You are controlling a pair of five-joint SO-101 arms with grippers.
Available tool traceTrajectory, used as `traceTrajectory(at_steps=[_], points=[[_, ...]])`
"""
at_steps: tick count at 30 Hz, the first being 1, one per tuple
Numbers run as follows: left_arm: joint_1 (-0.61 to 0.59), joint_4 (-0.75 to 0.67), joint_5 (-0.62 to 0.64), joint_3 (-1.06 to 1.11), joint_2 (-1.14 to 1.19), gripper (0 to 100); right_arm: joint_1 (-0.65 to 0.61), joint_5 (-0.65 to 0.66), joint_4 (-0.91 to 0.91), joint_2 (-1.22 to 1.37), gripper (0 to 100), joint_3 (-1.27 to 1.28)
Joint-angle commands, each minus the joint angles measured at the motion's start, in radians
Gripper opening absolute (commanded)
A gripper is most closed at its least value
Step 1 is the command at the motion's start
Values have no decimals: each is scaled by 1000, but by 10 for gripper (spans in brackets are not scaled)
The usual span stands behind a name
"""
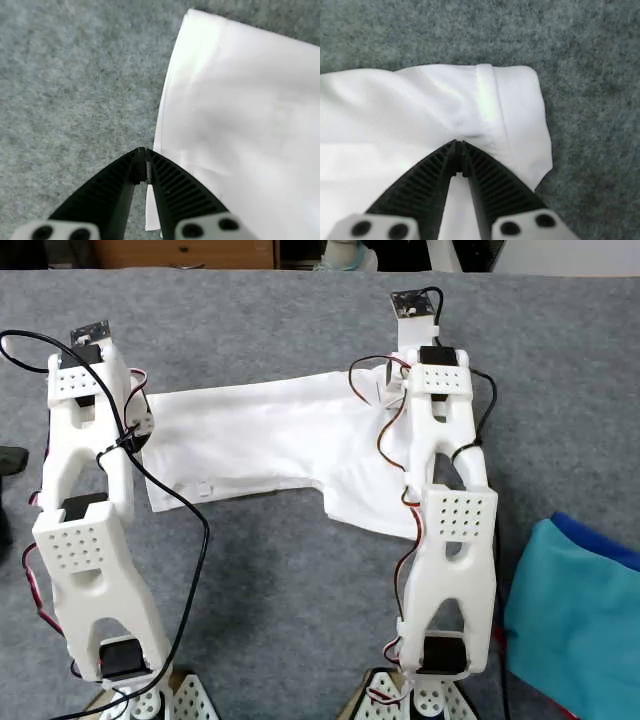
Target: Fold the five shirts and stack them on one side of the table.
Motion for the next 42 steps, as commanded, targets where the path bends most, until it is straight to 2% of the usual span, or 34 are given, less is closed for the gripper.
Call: traceTrajectory(at_steps=[1, 9, 15, 19, 25, 28, 34, 39, 42], points=[[-8, -11, -5, -15, -61, 19, 13, 8, 0, -4, 9, -50], [-28, -5, -80, -8, -61, 19, 13, 8, -2, -4, 12, -50], [-74, 18, -87, -26, -73, 19, 15, 5, -3, -4, 12, -50], [-68, 141, -80, -127, -101, 19, 16, 0, 0, -4, 12, -50], [-44, 221, -78, -339, -130, 19, 16, 0, -2, -4, 12, -50], [-32, 107, -74, -371, -76, 19, 15, 0, -3, -4, 12, -50], [23, -109, 64, -394, 90, 19, 15, 0, -3, -4, 12, -50], [91, -230, 166, -462, 220, 19, 15, 0, -3, -4, 12, -50], [97, -252, 192, -512, 308, 19, 15, 0, -3, -4, 12, -50]])
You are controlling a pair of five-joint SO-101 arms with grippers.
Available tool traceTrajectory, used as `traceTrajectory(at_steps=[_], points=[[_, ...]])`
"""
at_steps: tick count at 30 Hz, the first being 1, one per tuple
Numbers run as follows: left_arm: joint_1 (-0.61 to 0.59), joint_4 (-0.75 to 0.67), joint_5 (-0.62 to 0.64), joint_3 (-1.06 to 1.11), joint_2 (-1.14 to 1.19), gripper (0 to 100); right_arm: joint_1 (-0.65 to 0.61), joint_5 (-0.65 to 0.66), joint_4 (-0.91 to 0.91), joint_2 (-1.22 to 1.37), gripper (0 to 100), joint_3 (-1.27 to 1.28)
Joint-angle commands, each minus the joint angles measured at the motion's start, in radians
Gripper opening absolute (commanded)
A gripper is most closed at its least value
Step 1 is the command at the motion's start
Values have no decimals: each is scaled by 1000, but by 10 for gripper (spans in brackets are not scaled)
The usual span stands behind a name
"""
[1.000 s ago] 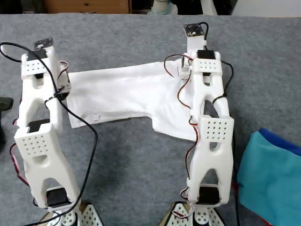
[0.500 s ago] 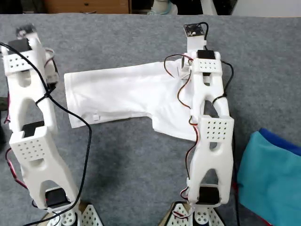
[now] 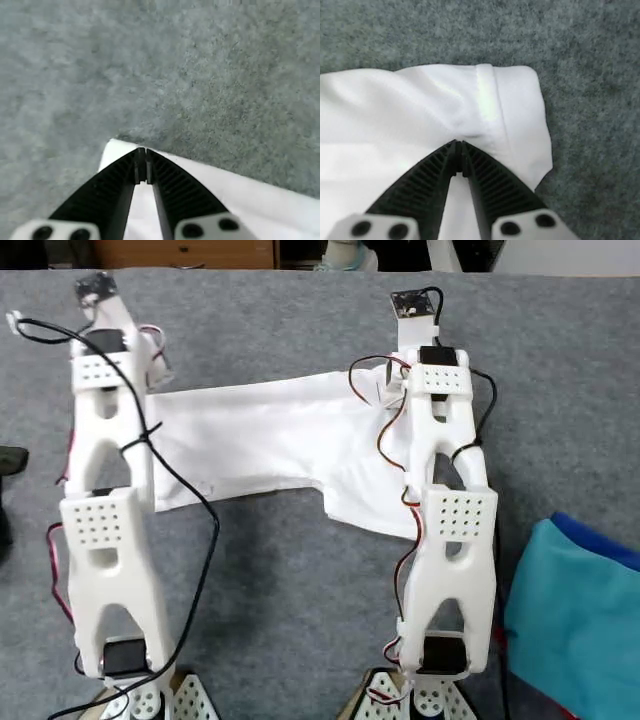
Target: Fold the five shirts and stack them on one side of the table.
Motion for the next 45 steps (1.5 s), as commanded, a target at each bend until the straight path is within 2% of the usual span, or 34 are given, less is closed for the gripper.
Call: traceTrajectory(at_steps=[1, 9, 17, 20, 25, 27, 30, 35, 41, 45], points=[[6, -31, 31, -97, 58, 19, 15, 0, -3, -4, 12, -50], [-89, 71, 34, -269, 211, 19, 15, 5, -3, -4, 12, -50], [-104, 123, 32, -428, 219, 19, 13, 5, -5, -4, 12, -50], [-97, 213, 32, -511, 217, 19, 13, 5, -5, -4, 12, -50], [-66, 446, 25, -738, 217, 19, 13, 5, -5, -4, 12, -50], [-38, 523, -21, -733, 213, 19, 13, 5, -5, -4, 12, -50], [-9, 537, -72, -661, 186, 18, 13, 5, -5, -4, 12, -50], [38, 537, -74, -488, 76, 18, 13, 6, -5, -4, 12, -50], [146, 532, -55, 81, -191, 18, 13, 6, -5, -4, 12, -51], [147, 387, -52, 430, -349, 18, 13, 6, -5, -4, 12, -51]])
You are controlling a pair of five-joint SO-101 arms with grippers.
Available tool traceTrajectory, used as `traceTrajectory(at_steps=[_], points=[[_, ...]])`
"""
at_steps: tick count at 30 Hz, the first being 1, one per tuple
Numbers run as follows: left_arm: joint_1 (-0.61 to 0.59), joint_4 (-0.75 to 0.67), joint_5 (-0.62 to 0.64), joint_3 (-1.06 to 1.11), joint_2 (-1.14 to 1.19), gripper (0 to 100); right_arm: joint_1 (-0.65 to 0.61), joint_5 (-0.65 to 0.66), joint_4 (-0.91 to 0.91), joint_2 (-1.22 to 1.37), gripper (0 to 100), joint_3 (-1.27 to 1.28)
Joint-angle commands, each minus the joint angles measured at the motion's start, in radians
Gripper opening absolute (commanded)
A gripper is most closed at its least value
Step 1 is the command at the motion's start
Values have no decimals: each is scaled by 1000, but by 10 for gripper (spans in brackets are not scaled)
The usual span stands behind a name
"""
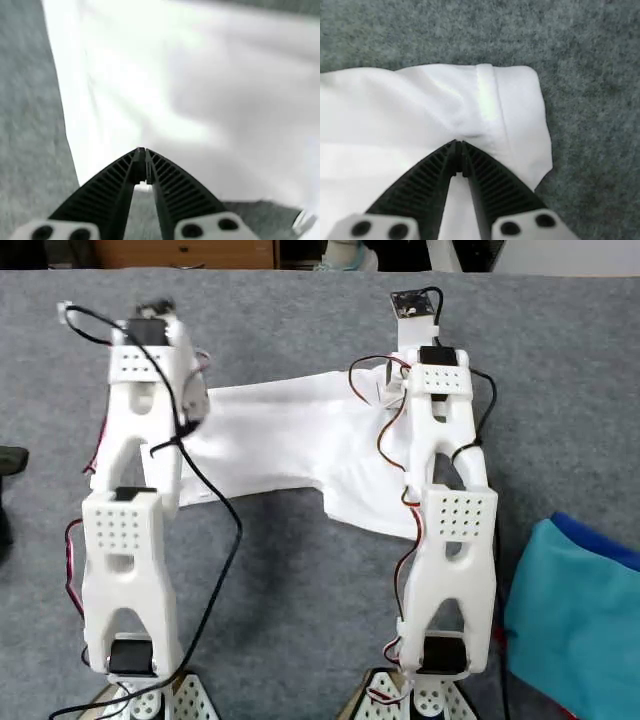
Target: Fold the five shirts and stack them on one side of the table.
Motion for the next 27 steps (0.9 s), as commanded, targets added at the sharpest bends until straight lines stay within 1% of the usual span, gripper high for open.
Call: traceTrajectory(at_steps=[1, 6, 9, 12, 14, 18, 22, 25, 27], points=[[-8, -143, 3, 319, -188, 18, 13, 3, -5, -4, 12, -51], [-23, -282, 2, 640, -331, 18, 13, 3, -6, -4, 12, -51], [-35, -411, -31, 809, -394, 18, 13, 3, -6, -4, 12, -51], [-52, -545, -46, 936, -427, 18, 13, 3, -6, -4, 12, -51], [-77, -600, -69, 996, -435, 18, 13, 3, -6, -4, 12, -51], [-164, -620, -115, 1030, -440, 18, 13, 3, -6, -4, 12, -51], [-269, -624, -158, 990, -440, 18, 13, 3, -6, -4, 12, -51], [-287, -615, -160, 939, -440, 18, 13, 3, -6, -4, 12, -51], [-258, -594, -158, 898, -440, 18, 13, 3, -6, -4, 12, -51]])
